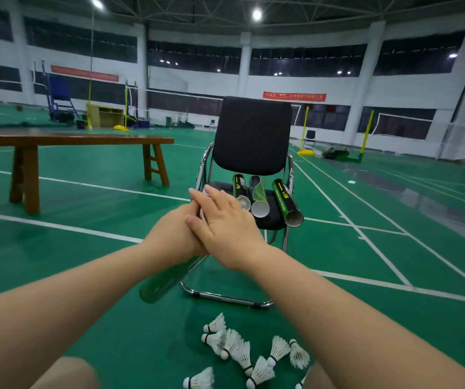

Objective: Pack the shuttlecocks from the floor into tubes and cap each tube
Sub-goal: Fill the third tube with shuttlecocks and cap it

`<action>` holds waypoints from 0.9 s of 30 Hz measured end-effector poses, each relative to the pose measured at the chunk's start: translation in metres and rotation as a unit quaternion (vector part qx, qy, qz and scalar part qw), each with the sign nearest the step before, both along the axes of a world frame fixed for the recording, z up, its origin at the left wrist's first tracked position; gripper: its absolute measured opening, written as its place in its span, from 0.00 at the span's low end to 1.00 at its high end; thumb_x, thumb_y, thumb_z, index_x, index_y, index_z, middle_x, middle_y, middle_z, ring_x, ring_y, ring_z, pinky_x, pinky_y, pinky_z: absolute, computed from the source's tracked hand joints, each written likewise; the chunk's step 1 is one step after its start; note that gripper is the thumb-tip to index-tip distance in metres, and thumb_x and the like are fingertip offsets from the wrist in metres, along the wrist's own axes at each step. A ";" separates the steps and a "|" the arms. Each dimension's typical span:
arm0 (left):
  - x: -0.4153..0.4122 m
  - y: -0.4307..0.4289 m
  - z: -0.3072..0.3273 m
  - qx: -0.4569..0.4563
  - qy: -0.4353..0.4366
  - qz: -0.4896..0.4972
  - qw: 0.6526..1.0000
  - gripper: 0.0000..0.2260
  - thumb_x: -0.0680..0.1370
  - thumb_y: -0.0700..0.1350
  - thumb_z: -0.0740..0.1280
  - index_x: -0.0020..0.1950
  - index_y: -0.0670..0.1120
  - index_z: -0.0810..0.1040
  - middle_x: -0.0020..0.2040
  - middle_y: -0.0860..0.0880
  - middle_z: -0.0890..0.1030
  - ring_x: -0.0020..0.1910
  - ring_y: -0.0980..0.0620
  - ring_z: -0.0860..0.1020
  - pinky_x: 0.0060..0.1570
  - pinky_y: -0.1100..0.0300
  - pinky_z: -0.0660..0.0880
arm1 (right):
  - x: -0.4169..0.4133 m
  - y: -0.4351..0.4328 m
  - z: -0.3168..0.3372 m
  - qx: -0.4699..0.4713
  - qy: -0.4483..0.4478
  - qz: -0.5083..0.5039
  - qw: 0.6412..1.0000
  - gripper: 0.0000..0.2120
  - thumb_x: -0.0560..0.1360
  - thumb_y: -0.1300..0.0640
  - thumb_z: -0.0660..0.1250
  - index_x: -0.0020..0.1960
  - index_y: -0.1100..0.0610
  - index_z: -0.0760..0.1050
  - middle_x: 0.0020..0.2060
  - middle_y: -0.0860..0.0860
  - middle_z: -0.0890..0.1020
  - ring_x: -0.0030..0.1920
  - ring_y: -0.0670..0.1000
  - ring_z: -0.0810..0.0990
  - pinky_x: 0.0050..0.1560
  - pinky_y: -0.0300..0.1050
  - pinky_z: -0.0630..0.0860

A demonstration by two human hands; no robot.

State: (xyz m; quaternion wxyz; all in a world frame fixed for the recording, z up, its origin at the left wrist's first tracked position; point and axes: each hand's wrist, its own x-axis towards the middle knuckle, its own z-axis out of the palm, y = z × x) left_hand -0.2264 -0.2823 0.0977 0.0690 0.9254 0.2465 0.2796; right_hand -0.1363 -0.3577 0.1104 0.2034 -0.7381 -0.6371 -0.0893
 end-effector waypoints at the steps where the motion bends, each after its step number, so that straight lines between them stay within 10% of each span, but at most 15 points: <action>1: 0.002 0.002 0.002 -0.017 -0.019 -0.016 1.000 0.33 0.74 0.48 0.66 0.75 0.46 0.55 0.68 0.48 0.69 0.60 0.47 0.74 0.53 0.61 0.69 | 0.001 -0.003 0.002 0.004 0.001 -0.001 1.000 0.26 0.79 0.39 0.48 0.75 0.42 0.49 0.76 0.48 0.52 0.75 0.52 0.49 0.71 0.61 0.53; 11: 0.038 0.029 0.063 0.035 -0.045 -0.062 0.996 0.29 0.68 0.47 0.71 0.66 0.41 0.67 0.49 0.51 0.73 0.48 0.50 0.75 0.49 0.60 0.72 | 0.036 -0.001 0.058 0.070 0.027 0.051 0.996 0.31 0.76 0.46 0.60 0.75 0.45 0.51 0.74 0.48 0.54 0.72 0.51 0.49 0.71 0.56 0.55; 27: 0.194 0.124 0.081 0.144 -0.043 -0.130 0.980 0.40 0.64 0.51 0.76 0.71 0.50 0.61 0.65 0.52 0.73 0.61 0.50 0.72 0.55 0.59 0.69 | 0.191 0.082 0.040 0.248 -0.040 -0.017 0.968 0.40 0.66 0.63 0.69 0.74 0.54 0.56 0.65 0.52 0.66 0.65 0.54 0.65 0.61 0.45 0.67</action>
